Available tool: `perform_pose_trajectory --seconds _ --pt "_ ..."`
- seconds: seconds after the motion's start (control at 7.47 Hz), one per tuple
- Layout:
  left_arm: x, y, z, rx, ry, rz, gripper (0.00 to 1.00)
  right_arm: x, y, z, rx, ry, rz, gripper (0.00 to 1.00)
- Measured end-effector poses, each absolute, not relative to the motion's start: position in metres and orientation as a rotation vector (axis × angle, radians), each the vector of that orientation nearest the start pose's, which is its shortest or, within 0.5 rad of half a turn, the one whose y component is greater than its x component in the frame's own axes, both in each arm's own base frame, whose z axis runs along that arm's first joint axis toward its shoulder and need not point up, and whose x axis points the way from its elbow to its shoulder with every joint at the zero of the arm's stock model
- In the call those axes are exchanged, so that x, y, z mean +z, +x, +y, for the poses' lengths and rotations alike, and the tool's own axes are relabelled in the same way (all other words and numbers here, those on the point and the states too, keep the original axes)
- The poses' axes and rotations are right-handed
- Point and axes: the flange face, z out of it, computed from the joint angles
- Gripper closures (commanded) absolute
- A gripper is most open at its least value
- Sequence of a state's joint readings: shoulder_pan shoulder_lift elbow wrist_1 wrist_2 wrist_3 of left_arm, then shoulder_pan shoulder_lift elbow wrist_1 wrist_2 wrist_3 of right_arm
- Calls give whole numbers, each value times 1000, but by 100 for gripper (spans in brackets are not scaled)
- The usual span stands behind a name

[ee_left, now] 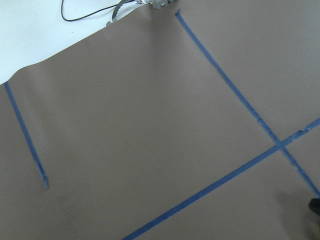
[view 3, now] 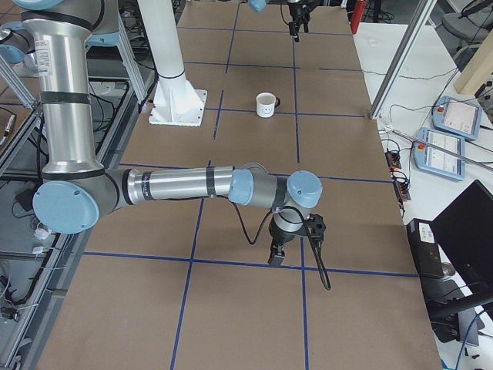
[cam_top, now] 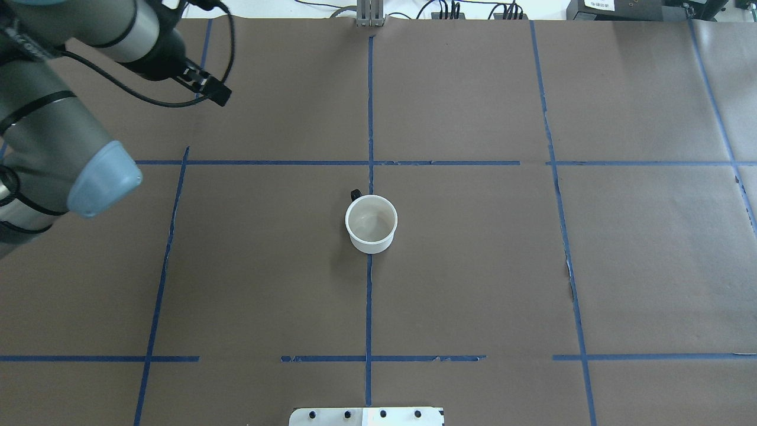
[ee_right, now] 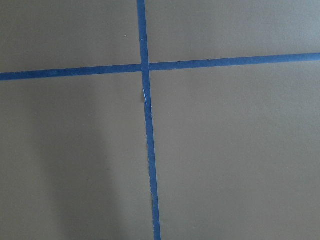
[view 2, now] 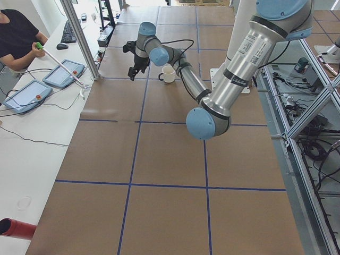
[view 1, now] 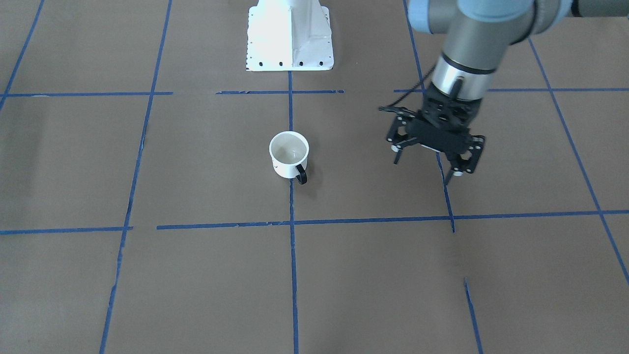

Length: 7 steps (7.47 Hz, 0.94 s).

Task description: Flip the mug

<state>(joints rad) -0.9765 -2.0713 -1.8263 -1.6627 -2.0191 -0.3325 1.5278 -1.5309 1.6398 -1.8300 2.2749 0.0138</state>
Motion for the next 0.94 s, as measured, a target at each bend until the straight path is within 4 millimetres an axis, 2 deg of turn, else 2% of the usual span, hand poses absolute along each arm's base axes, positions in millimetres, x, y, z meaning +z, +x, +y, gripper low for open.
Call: perform_pose_trajectory --seconds 0.4,0.67,0.94 --pt "401 158 -593 442 502 768 0 634 48 -497 25 -164 -698 0" --pt "495 95 -580 352 378 764 0 634 48 -497 25 -164 -698 0" --pt "581 20 -570 177 237 732 0 634 48 -497 25 -163 -698 0"
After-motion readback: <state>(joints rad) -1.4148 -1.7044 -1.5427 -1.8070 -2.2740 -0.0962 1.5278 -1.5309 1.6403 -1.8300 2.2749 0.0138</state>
